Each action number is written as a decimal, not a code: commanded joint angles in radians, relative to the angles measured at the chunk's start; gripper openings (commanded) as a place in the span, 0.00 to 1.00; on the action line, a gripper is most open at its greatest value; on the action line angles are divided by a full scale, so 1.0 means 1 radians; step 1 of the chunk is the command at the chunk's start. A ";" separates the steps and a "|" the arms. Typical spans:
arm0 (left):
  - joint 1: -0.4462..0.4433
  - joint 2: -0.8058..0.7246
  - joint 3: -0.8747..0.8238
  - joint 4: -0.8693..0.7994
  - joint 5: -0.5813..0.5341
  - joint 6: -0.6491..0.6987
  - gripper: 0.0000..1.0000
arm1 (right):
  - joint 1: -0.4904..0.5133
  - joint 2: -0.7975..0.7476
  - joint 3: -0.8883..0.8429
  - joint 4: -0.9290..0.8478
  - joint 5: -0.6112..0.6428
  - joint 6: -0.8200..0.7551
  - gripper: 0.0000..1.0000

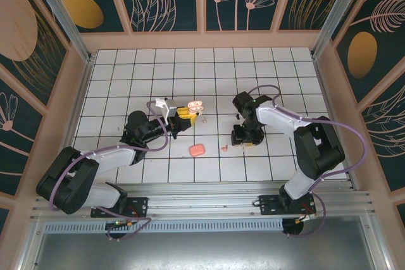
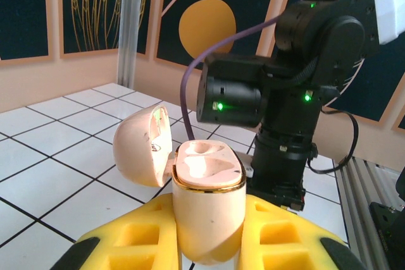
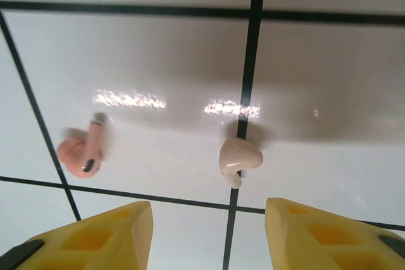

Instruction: Insert the wireless bluetooth earbuds into the charging case

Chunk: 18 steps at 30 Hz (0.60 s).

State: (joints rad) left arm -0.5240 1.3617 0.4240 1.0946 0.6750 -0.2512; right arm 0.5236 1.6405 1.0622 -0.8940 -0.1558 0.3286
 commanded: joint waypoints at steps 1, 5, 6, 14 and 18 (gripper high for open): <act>-0.006 -0.022 -0.003 0.013 0.011 0.016 0.13 | -0.007 0.020 0.040 -0.069 0.054 -0.010 0.51; -0.006 -0.029 -0.007 0.006 0.008 0.021 0.13 | -0.007 0.063 0.053 -0.060 0.053 -0.027 0.49; -0.006 -0.030 -0.008 0.005 0.008 0.021 0.13 | -0.007 0.071 0.054 -0.056 0.053 -0.028 0.49; -0.007 -0.035 -0.013 0.002 0.005 0.023 0.13 | -0.022 0.102 0.026 -0.009 0.044 -0.027 0.45; -0.006 -0.035 -0.011 -0.001 0.004 0.025 0.13 | -0.026 0.111 0.007 0.011 0.038 -0.030 0.44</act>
State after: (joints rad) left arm -0.5240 1.3449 0.4187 1.0870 0.6743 -0.2436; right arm 0.5045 1.7309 1.0859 -0.8894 -0.1272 0.3126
